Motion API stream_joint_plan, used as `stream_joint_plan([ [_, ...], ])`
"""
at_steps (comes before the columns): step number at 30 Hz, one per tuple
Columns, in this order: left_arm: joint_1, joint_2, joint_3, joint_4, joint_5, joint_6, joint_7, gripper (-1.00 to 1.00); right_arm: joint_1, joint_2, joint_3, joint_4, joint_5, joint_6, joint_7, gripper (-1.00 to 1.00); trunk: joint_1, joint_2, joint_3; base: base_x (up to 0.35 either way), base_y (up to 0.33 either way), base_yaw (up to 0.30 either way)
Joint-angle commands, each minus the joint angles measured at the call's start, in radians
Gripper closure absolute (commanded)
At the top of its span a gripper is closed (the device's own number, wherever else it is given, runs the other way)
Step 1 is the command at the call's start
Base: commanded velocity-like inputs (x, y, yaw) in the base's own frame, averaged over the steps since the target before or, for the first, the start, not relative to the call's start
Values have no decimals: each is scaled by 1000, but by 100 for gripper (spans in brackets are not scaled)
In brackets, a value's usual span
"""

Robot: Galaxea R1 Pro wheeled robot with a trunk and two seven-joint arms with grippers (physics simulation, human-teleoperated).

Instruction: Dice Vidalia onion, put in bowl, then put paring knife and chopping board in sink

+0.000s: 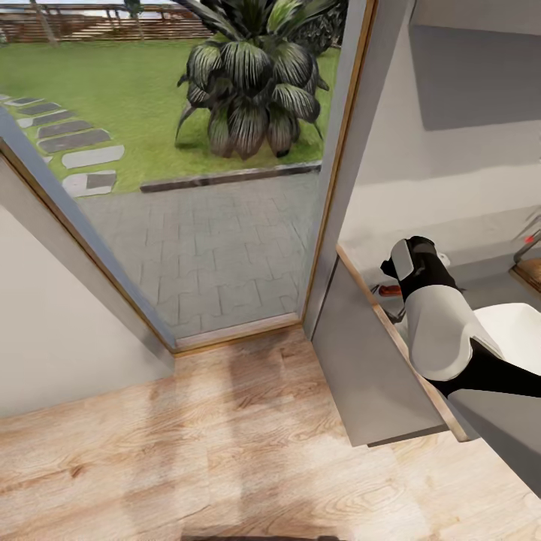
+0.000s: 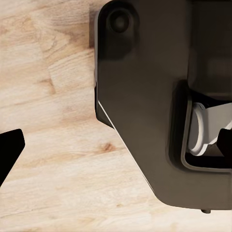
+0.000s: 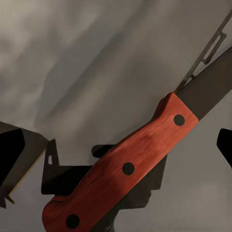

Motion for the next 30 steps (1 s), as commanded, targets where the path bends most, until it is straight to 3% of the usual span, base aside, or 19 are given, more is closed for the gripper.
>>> stream_joint_plan([
  [1,0,2,-8,-2,6,-3,10,-100,-1,2,-6,-2,10,7,3,-100,1,-2,-1,0,0,0],
  [30,0,2,-8,12,6,-3,8,-100,-1,3,-6,0,10,7,3,-100,1,-2,-20,0,0,0],
])
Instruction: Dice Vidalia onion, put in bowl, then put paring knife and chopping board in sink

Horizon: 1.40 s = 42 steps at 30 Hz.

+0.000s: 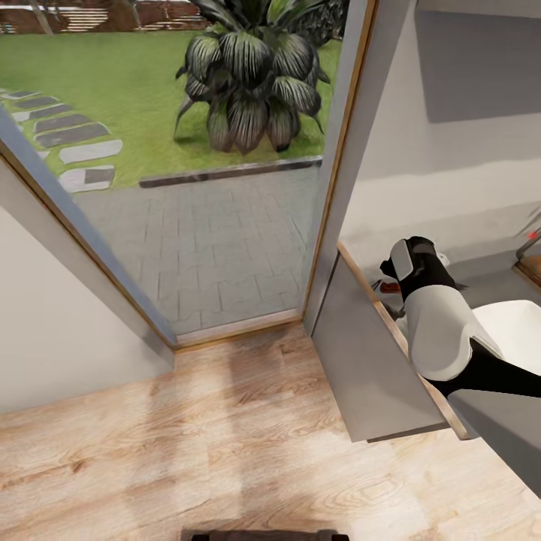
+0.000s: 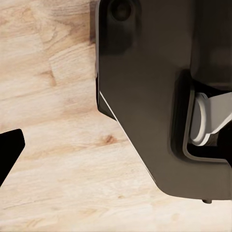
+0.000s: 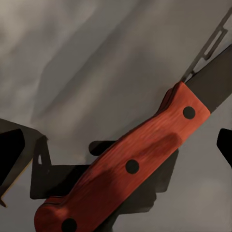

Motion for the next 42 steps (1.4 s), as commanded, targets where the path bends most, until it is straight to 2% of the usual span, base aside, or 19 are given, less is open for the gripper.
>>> stream_joint_plan([
  [1,0,2,-8,-2,6,-3,10,-100,-1,1,-7,-2,10,7,3,-100,1,-2,-2,0,0,0],
  [13,0,2,-8,-1,6,-3,9,-100,-1,3,-7,-2,10,6,3,-100,1,-2,-2,-83,0,0],
  [42,-2,3,-8,16,6,-3,9,-100,-1,6,-5,-1,10,6,3,-100,1,-2,-15,-2,0,0],
])
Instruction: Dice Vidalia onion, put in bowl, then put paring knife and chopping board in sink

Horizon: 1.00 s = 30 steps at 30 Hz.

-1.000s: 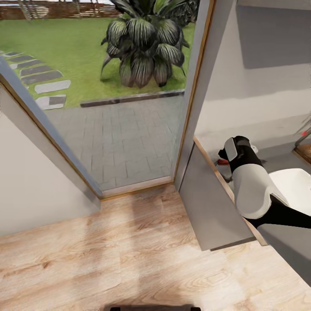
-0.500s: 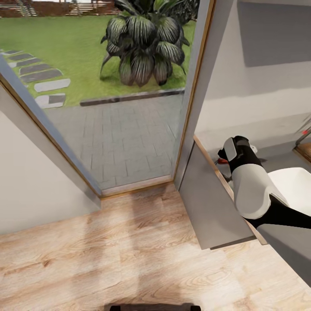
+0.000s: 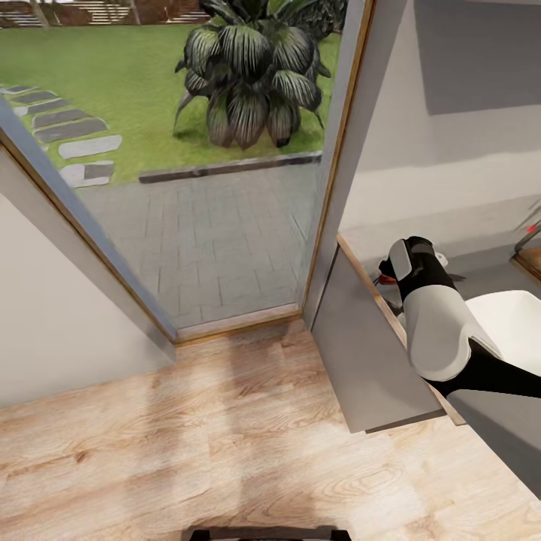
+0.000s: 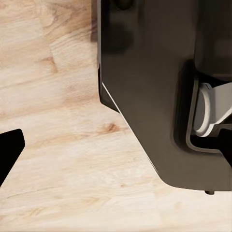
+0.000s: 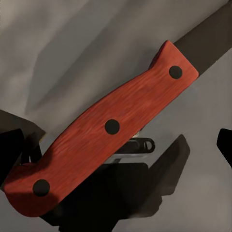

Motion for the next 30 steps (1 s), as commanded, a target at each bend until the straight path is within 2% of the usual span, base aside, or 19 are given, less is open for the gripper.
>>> stream_joint_plan([
  [1,0,2,-8,-2,7,-3,10,-100,-1,1,-7,-2,10,6,3,-100,1,-2,-1,0,0,0],
  [11,0,2,-8,-2,7,-3,10,-100,-1,2,-7,1,9,7,5,-100,1,-2,-1,13,0,0],
  [15,0,5,-8,0,8,-4,15,-100,0,16,-8,2,10,8,5,-100,1,-2,-1,0,0,0],
  [19,0,8,-7,-4,8,-4,17,-100,0,4,-6,2,9,9,5,-100,1,-2,-1,0,0,0],
  [30,-1,12,-7,-4,8,-4,17,-100,0,-7,-8,2,9,34,3,-100,1,-2,-1,0,0,0],
])
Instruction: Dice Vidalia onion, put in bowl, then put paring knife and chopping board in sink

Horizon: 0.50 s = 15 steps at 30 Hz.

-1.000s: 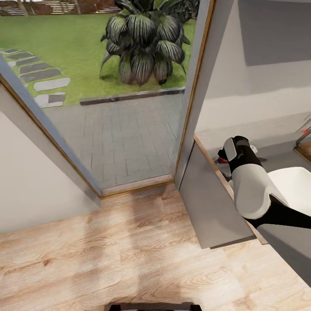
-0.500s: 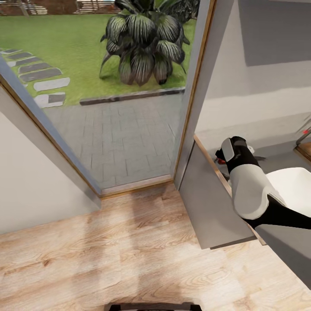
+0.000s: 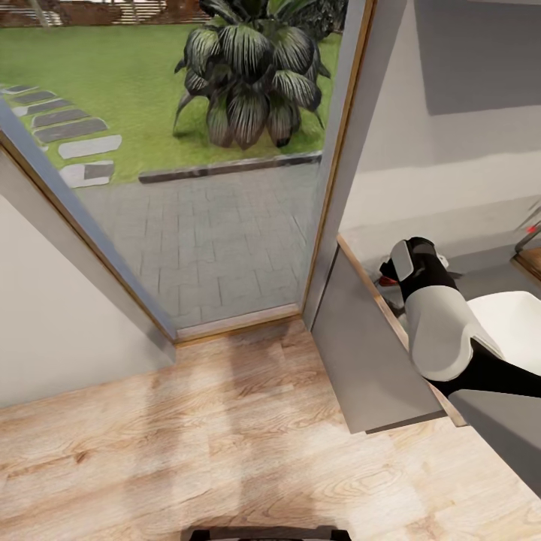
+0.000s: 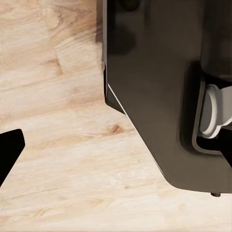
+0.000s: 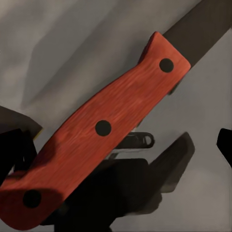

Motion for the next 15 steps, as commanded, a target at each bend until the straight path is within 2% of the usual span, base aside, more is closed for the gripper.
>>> stream_joint_plan([
  [1,0,2,-8,-2,7,-2,10,-100,-1,1,-7,-2,10,7,3,-100,1,-2,-1,0,0,0],
  [13,0,15,-8,-4,7,-4,11,-100,-1,1,-5,-5,-2,8,4,-100,1,-2,-12,0,0,0],
  [15,0,15,-8,-4,7,-4,11,-100,-1,1,-5,0,10,8,4,-100,1,-2,-13,0,0,0],
])
